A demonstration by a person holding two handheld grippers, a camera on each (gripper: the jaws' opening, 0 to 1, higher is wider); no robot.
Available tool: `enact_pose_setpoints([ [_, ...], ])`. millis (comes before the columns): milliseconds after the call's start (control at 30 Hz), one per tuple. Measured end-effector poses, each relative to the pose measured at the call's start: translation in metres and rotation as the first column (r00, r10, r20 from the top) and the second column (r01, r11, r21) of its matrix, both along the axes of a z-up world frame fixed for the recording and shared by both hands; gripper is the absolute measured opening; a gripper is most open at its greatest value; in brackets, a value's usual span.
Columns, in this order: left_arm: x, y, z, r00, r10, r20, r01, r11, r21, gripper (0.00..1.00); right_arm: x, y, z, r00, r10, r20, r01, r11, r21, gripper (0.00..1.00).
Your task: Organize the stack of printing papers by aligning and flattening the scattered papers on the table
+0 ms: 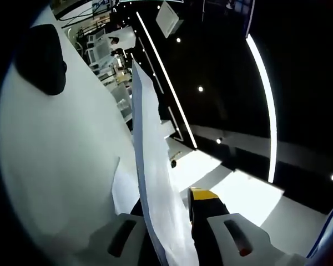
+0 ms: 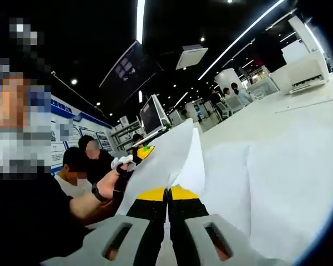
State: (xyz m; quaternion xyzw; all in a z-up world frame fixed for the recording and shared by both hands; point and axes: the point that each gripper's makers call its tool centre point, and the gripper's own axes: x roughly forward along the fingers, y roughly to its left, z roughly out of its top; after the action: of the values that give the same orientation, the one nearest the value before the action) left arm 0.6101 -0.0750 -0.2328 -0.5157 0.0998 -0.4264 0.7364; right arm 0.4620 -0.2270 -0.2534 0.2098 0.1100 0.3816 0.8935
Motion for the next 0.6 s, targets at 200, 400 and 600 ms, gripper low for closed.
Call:
enact_pose_setpoints([
  [200,0.003,0.003,-0.002,1.000,0.028,0.001,-0.028,1.000,0.015,0.15,0.000,0.002,-0.001,0.998,-0.050,0.028,0.051,0.998,-0.042,0.00],
  [400,0.004,0.005,-0.002,0.999,0.048,0.005,-0.048,0.999,0.017,0.14,-0.005,0.010,-0.001,0.997,-0.065,0.033,0.066,0.997,-0.040,0.00],
  [600,0.003,0.006,-0.001,0.998,0.058,0.009,-0.058,0.998,0.017,0.13,-0.007,0.014,-0.002,0.997,-0.067,0.040,0.070,0.996,-0.059,0.00],
])
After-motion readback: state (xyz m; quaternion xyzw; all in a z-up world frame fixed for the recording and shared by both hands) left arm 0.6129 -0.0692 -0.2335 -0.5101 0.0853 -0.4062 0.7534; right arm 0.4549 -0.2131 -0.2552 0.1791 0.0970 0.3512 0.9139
